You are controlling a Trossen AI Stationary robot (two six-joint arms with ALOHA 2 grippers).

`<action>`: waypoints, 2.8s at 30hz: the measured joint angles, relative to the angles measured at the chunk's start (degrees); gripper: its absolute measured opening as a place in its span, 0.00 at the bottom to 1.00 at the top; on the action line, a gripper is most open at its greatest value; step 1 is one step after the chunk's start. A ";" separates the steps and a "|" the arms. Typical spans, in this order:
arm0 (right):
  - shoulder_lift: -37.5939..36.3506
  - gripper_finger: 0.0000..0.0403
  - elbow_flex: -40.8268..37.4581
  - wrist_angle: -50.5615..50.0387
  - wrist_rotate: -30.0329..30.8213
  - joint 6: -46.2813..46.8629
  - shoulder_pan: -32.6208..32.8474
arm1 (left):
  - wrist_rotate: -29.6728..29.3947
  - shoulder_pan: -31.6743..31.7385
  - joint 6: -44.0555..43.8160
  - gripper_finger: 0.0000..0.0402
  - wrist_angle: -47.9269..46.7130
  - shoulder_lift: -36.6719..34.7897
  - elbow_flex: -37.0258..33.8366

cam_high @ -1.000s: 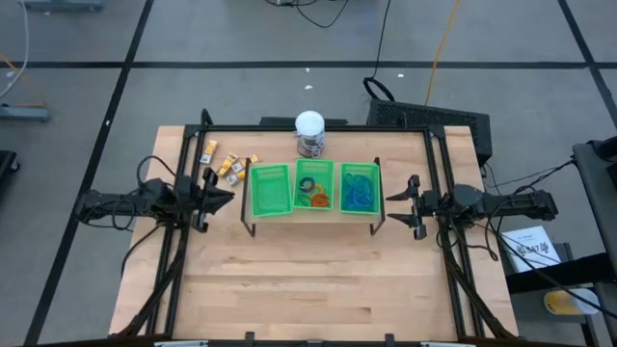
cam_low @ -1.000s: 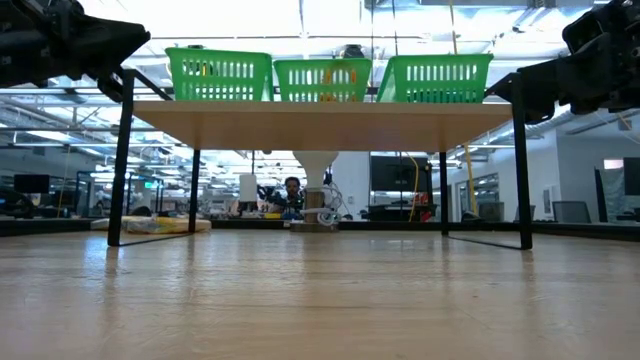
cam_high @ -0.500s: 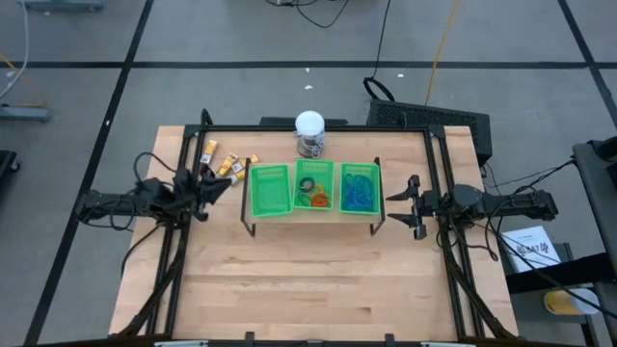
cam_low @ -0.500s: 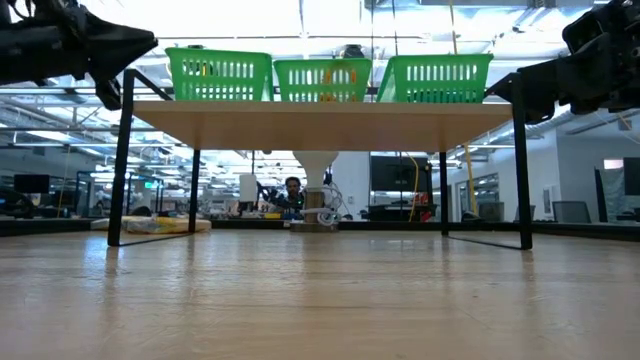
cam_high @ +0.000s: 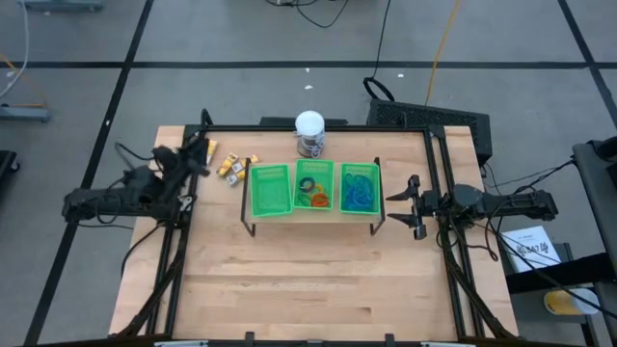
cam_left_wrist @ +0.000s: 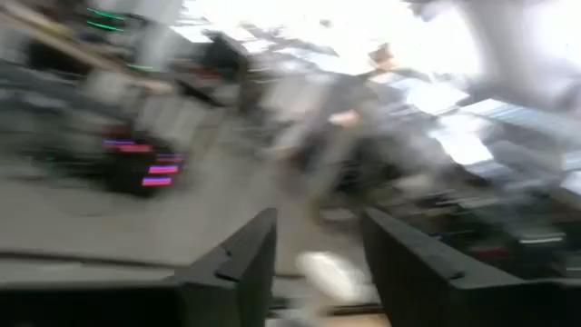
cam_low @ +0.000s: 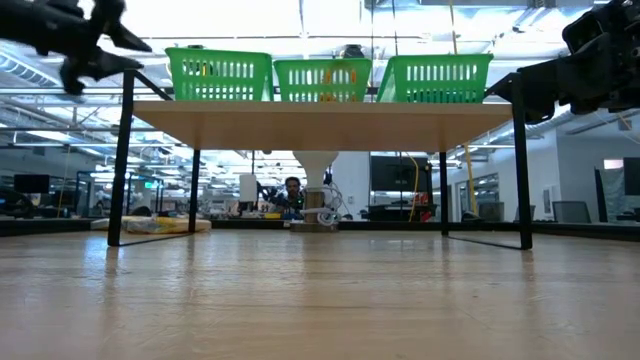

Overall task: Pick & Place Office Desk Supplies
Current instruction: Put the crayon box into the left green bin on the shelf

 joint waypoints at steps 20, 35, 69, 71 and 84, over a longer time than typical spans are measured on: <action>0.00 0.53 0.00 0.00 0.00 0.00 0.00 | 25.31 43.31 -12.66 0.59 -51.01 41.85 33.79; 0.00 0.53 0.00 0.04 0.09 0.02 0.00 | 35.23 53.97 -14.26 0.59 -50.92 58.46 33.83; 0.02 0.53 0.00 0.04 0.17 0.02 0.02 | 13.00 47.95 -24.38 0.59 -55.98 86.53 33.35; 0.02 0.53 -0.02 0.02 0.17 0.00 0.02 | 13.03 47.91 -24.36 0.59 -55.95 86.42 33.40; 0.02 0.53 -0.01 0.03 0.15 0.01 0.01 | 13.01 47.38 -20.65 0.37 -58.73 88.10 33.44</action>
